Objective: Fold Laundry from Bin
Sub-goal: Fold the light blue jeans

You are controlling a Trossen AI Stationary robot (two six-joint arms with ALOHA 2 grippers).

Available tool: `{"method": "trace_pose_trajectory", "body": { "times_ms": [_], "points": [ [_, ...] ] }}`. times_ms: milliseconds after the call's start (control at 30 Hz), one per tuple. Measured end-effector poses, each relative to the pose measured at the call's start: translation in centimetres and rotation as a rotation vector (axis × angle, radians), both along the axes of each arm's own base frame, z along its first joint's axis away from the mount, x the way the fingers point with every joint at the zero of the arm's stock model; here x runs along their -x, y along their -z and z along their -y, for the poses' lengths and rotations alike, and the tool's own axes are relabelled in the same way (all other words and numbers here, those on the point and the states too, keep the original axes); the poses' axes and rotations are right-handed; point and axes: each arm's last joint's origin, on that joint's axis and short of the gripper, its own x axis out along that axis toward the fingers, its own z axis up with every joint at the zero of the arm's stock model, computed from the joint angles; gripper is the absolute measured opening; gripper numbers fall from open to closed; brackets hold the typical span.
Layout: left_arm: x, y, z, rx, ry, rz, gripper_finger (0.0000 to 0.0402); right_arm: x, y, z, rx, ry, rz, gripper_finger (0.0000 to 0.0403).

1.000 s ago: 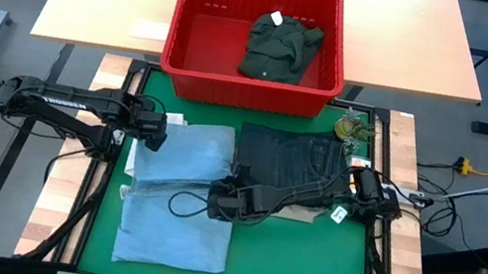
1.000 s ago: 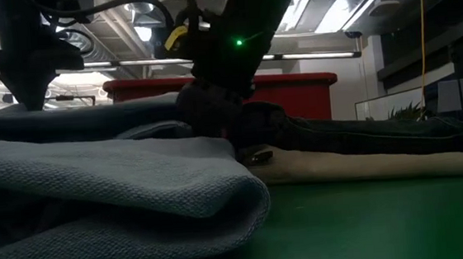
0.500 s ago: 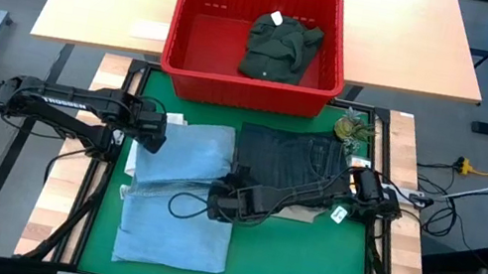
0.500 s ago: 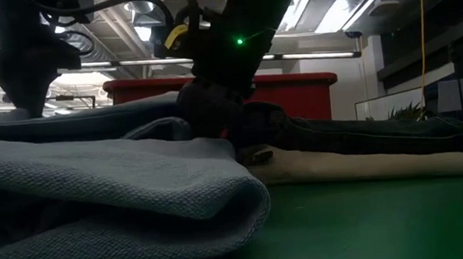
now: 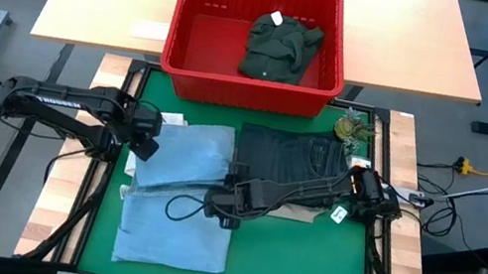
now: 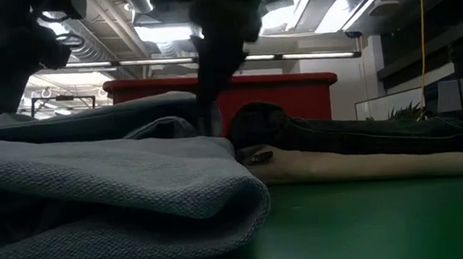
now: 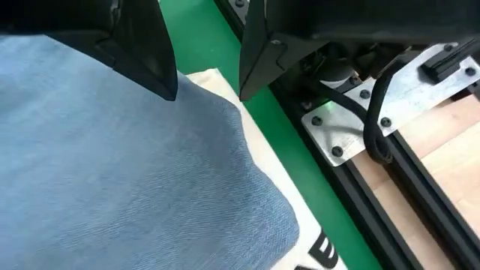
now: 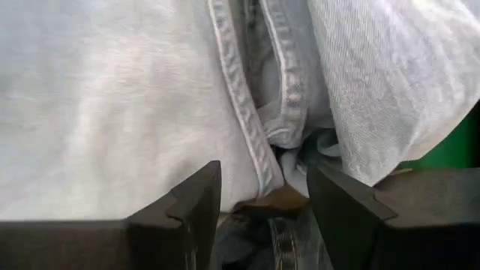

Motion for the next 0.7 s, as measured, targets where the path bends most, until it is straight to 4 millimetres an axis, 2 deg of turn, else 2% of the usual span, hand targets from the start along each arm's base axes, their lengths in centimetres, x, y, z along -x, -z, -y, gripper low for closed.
{"method": "trace_pose_trajectory", "body": {
  "times_ms": [300, 467, 600, 700],
  "points": [
    [1.3, -2.2, 0.2, -0.019, 0.049, 0.126, 0.0122, -0.4, -3.0, 0.1, 0.058, -0.074, 0.020, 0.0198],
    [1.8, -2.7, 0.2, -0.035, 0.044, 0.209, 0.0119, -0.5, -3.6, 0.4, 0.162, -0.084, 0.010, 0.0198],
    [0.9, -3.1, 0.3, -0.053, 0.049, 0.338, 0.0119, -0.5, -3.7, 1.0, 0.252, -0.086, -0.010, 0.0198],
    [-0.4, -3.6, 0.6, -0.067, 0.079, 0.460, 0.0119, -0.5, -3.8, 2.3, 0.265, -0.070, -0.016, 0.0198]
  ]
}}
